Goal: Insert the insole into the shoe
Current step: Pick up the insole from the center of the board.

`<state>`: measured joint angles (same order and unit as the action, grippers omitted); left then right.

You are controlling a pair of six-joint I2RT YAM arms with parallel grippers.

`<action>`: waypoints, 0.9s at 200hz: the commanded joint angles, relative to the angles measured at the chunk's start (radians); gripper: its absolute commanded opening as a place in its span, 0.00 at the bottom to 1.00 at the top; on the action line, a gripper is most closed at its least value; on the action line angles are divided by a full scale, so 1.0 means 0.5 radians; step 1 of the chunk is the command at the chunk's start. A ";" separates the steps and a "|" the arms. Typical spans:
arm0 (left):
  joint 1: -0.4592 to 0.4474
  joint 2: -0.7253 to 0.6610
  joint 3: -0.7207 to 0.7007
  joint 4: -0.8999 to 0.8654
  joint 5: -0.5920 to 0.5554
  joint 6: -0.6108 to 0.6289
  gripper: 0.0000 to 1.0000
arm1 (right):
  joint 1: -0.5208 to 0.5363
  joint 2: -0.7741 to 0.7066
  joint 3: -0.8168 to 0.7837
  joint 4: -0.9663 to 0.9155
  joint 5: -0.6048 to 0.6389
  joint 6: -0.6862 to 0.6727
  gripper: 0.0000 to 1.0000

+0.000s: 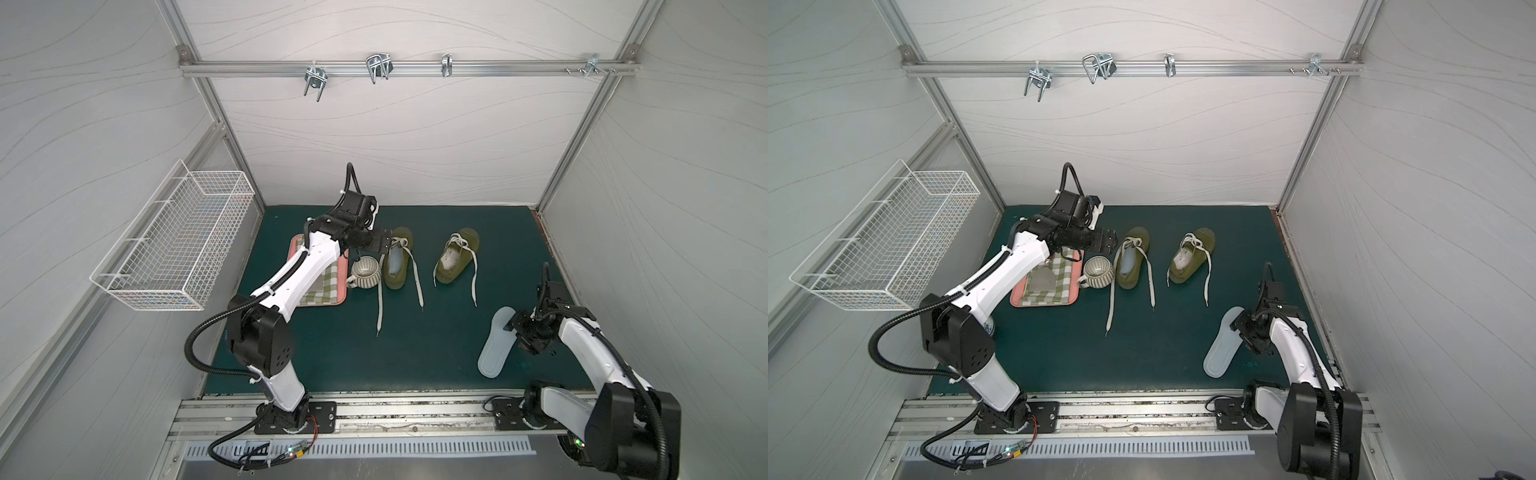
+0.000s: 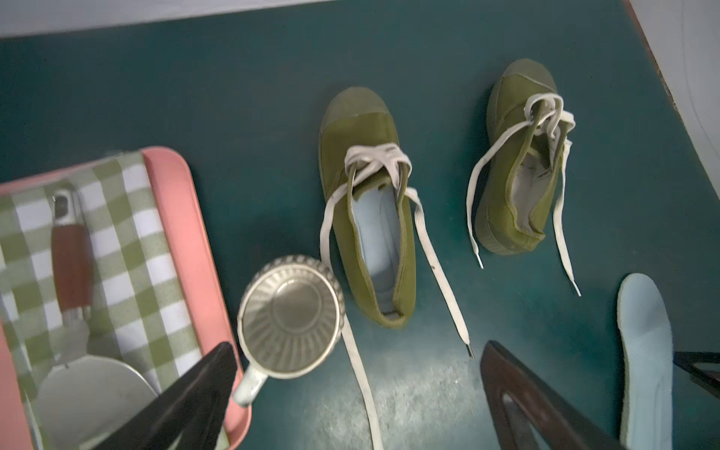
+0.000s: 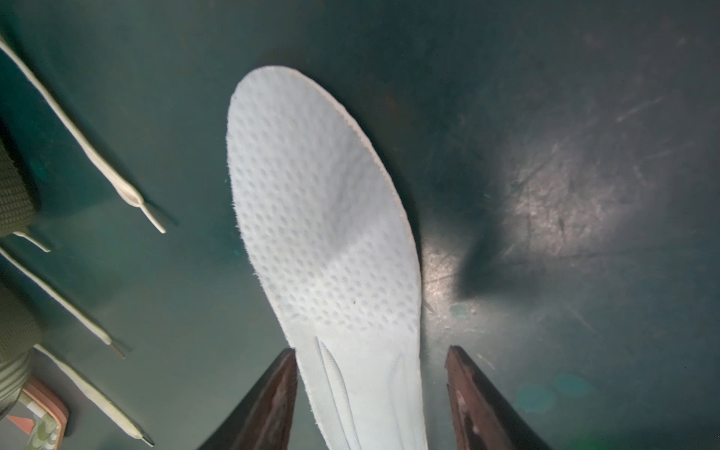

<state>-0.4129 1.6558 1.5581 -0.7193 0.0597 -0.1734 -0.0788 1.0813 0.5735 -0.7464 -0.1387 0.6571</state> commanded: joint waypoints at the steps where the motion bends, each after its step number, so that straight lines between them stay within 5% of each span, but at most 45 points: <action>1: 0.007 -0.173 -0.162 0.243 0.084 -0.193 0.99 | 0.031 -0.038 -0.052 -0.063 0.074 0.007 0.62; 90: -0.046 -0.228 -0.332 0.222 0.185 -0.319 0.99 | 0.156 0.125 -0.187 0.241 -0.005 0.140 0.46; 180: -0.248 -0.273 -0.474 0.251 -0.009 -0.448 0.99 | 0.215 0.162 -0.140 0.333 -0.046 0.045 0.05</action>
<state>-0.5163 1.5509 1.3357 -0.6453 0.0830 -0.3538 0.0090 1.1488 0.4965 -0.6083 -0.1474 0.6865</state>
